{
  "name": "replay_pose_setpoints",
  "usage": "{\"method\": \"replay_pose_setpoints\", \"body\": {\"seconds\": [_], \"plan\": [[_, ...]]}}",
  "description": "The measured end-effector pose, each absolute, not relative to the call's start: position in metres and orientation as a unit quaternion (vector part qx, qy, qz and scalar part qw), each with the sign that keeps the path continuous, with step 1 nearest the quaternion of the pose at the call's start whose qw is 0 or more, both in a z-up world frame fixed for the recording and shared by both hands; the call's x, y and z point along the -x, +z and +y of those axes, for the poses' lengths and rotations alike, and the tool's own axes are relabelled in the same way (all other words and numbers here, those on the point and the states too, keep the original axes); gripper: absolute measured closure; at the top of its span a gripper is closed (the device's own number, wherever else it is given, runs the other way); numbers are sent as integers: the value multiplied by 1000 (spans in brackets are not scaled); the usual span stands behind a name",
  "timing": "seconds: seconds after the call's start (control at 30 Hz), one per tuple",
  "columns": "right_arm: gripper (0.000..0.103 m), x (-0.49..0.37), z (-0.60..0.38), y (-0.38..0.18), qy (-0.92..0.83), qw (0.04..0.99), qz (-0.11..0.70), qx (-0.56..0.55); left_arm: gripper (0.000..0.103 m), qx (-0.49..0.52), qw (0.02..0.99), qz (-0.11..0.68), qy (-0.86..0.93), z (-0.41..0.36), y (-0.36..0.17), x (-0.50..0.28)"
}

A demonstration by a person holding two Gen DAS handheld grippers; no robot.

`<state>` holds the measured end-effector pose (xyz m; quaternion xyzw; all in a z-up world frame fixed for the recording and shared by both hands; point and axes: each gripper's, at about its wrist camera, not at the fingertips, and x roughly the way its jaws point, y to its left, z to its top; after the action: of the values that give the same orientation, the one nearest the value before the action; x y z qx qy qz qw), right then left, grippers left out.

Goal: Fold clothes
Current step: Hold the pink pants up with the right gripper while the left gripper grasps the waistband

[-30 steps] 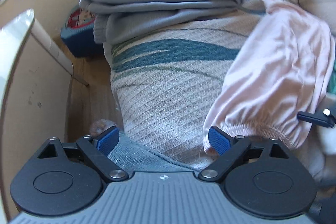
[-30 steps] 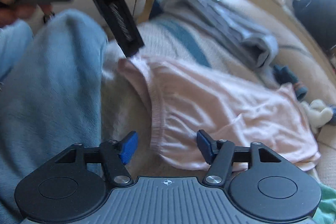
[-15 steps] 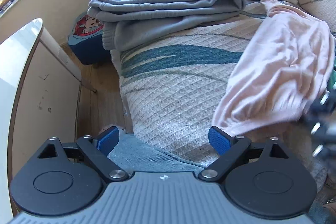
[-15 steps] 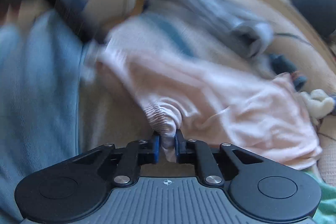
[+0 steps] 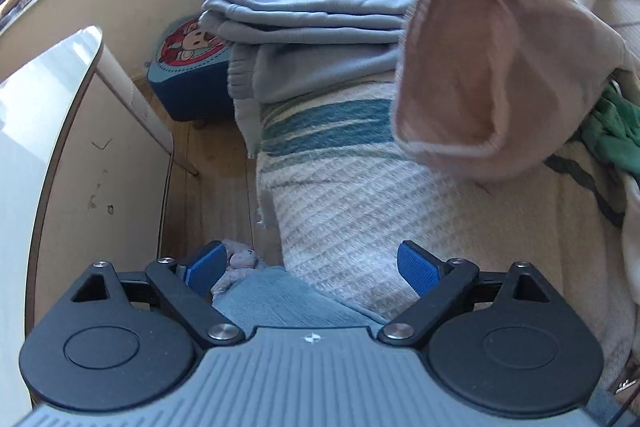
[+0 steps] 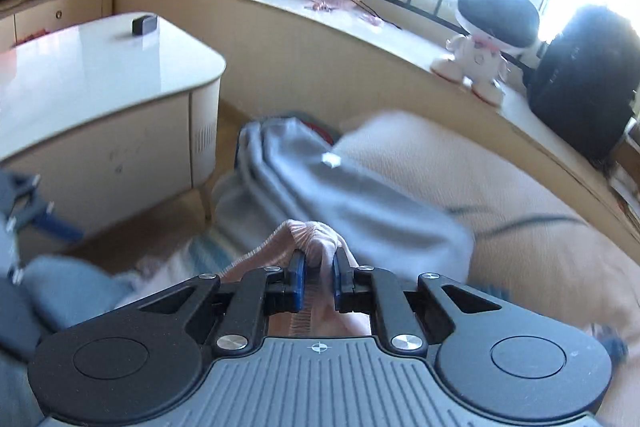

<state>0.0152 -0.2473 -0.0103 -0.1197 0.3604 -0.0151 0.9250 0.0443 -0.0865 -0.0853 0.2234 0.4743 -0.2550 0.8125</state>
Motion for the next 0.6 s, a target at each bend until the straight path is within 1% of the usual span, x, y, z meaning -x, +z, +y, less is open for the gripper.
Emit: {"method": "replay_pose_setpoints", "body": {"seconds": [0.17, 0.2, 0.3, 0.37, 0.43, 0.47, 0.5, 0.53, 0.6], "plan": [[89, -77, -260, -19, 0, 922, 373, 103, 10, -218, 815, 478, -246, -89, -86, -64], [87, -88, -263, -22, 1, 920, 380, 95, 10, -217, 815, 478, -244, -90, -86, -68], [85, -107, -275, -37, -10, 908, 411, 78, 10, -211, 815, 483, -240, -91, -88, -81], [81, -106, -287, -38, -21, 909, 414, 54, 10, -208, 816, 483, -240, -92, -89, -87], [69, -97, -305, -33, -35, 913, 407, 16, 8, -206, 816, 484, -241, -93, -92, -92], [66, -90, -314, -27, -41, 916, 398, -4, 8, -206, 815, 485, -242, -94, -93, -95], [57, -80, -324, -20, -48, 921, 387, -25, 8, -207, 814, 486, -244, -96, -95, -97], [54, -71, -331, -14, -55, 923, 379, -40, 8, -206, 813, 486, -247, -98, -95, -99], [54, -53, -341, -4, -64, 927, 366, -49, 8, -205, 815, 481, -251, -104, -96, -101]]}}
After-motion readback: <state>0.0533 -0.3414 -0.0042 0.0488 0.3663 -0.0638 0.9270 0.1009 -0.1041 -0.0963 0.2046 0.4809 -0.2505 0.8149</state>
